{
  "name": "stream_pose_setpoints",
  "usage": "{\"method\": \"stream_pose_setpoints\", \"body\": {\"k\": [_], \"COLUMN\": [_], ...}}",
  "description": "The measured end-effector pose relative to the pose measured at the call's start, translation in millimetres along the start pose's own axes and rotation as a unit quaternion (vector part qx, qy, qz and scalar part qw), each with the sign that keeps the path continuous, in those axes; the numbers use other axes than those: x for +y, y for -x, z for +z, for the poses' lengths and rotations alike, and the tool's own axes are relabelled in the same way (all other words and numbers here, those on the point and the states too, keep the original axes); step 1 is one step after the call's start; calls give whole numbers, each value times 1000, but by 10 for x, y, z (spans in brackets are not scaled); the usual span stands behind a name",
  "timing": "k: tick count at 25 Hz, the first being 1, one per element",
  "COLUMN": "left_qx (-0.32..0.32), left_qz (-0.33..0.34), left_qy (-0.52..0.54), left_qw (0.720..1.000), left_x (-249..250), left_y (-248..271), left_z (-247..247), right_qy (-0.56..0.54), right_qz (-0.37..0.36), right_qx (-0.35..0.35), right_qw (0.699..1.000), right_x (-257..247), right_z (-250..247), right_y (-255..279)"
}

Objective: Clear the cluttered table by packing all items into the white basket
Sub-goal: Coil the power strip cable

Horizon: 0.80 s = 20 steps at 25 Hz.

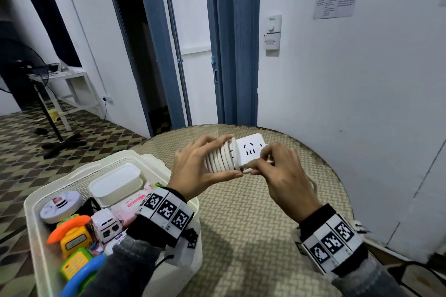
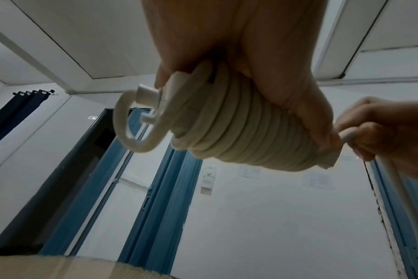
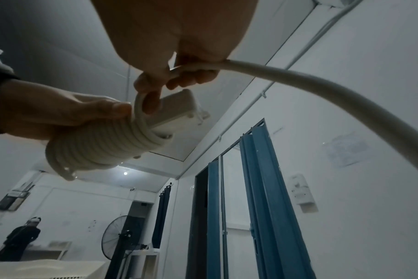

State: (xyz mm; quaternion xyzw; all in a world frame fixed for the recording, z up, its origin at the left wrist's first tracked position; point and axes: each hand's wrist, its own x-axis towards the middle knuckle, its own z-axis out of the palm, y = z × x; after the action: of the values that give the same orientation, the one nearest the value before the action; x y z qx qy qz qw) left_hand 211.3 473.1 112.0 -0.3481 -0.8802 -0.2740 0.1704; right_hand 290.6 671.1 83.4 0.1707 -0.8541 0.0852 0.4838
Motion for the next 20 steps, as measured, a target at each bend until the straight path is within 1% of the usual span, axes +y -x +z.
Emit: {"method": "stream_pose_setpoints", "body": {"k": [1,2,3,4,6,7,8,10,11,13,15,18,20], "left_qx": [-2,-9,-15,-17,-5,4,11,19,18,-4,-29,-31,-27], "left_qz": [8,19,31,36,32,32,34,41,47,51,42,51,58], "left_qy": [-19,-51,-77,-85,-61,-48,-43,-60,-76,-105,-116,-115,-130], "left_qw": [1000,998,996,996,998,998,998,997,996,993,992,992,989], "left_x": [41,82,112,136,148,144,149,168,182,224,262,271,231], "left_y": [-17,-24,-27,-27,-12,-8,-7,-2,8,49,91,139,131], "left_z": [-16,-22,-11,8,43,57,63,79,93,137,186,234,214], "right_qy": [-59,-136,-194,-203,-132,-106,-110,-190,-226,-251,-263,-294,-311], "right_qz": [22,46,53,47,45,61,88,137,148,162,178,195,227], "right_qx": [16,29,32,26,14,5,-19,-79,-94,-88,-73,-76,-103], "right_qw": [998,989,979,978,990,992,990,969,958,950,945,933,917], "right_x": [7,11,28,49,125,181,227,279,296,311,299,282,332], "right_z": [-12,-29,-45,-66,-66,-58,-61,-51,-38,-21,-22,-20,-54], "right_y": [10,8,1,-10,-28,-35,-41,-43,-44,-44,-52,-14,19]}}
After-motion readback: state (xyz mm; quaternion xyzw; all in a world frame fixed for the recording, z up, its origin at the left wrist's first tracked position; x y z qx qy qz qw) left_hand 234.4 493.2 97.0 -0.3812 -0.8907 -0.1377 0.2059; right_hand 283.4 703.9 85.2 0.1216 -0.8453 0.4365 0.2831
